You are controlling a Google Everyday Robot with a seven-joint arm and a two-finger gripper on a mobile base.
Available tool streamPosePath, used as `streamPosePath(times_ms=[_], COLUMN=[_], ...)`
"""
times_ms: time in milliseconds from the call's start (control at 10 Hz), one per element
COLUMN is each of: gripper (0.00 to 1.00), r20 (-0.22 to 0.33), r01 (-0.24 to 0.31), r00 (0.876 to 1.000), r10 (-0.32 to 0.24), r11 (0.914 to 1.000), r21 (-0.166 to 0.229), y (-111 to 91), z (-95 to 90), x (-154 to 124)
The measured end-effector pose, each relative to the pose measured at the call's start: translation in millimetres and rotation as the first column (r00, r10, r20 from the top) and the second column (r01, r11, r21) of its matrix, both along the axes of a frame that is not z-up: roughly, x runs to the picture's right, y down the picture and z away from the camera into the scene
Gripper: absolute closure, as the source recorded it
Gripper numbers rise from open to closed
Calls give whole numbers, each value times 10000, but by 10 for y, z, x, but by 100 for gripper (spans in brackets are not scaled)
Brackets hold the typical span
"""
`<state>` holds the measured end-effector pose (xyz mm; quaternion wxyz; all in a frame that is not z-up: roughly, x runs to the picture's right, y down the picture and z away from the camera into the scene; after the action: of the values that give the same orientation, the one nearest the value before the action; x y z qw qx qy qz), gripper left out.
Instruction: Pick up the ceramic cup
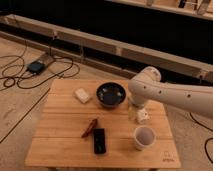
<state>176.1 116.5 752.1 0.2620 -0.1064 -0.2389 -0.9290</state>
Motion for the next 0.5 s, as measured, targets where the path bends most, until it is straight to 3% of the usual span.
streamPosePath(times_ms=[500], gripper=[20], r20=[-334], r01=[110], r00=[9994], r10=[-109], r11=[9999], r21=[52], y=[108], z=[-119], x=[312])
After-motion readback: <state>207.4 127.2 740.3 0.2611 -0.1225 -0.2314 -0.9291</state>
